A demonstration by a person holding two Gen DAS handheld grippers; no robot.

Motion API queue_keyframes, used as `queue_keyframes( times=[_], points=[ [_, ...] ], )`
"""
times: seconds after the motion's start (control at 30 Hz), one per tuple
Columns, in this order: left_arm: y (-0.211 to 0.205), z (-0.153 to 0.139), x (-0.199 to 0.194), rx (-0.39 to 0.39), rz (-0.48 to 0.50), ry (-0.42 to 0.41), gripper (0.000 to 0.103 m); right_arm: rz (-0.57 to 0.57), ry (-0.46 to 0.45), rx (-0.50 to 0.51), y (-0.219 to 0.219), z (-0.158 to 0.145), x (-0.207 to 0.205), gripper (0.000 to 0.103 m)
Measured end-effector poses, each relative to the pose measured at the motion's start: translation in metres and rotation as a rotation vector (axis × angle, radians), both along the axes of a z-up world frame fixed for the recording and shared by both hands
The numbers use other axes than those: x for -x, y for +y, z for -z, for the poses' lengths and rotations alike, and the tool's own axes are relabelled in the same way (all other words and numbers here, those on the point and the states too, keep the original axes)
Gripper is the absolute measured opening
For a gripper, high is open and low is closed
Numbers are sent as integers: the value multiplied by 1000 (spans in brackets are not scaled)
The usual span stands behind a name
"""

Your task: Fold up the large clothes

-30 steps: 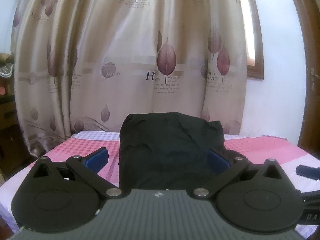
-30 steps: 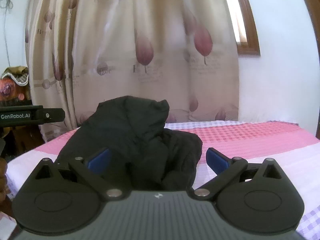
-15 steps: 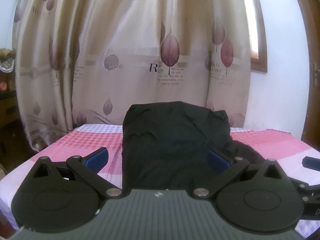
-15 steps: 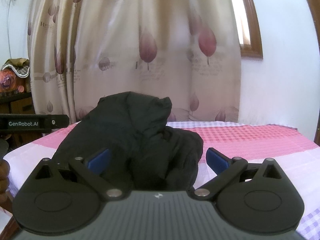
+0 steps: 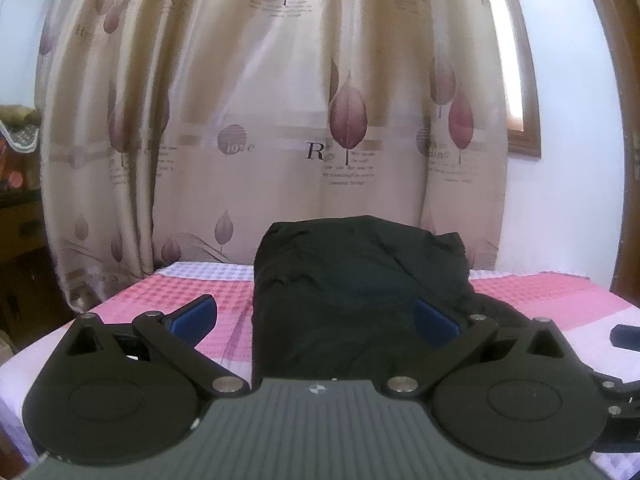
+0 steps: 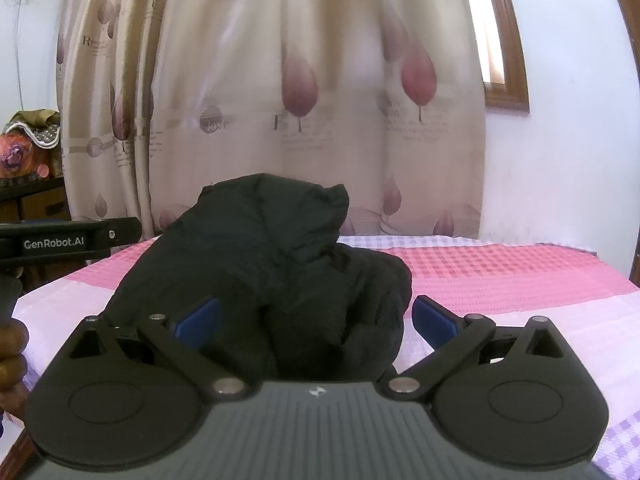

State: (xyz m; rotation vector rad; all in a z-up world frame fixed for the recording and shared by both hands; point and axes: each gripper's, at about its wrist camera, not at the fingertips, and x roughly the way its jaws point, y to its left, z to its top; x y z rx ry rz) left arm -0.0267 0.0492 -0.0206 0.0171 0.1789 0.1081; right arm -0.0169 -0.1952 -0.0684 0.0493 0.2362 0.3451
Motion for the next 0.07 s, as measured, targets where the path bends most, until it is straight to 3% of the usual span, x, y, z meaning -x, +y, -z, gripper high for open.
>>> queue_keyframes(
  times=[0.07],
  points=[
    [0,-2,-2,6,6,17,103,6,-4,3,0,0,0,103]
  ],
)
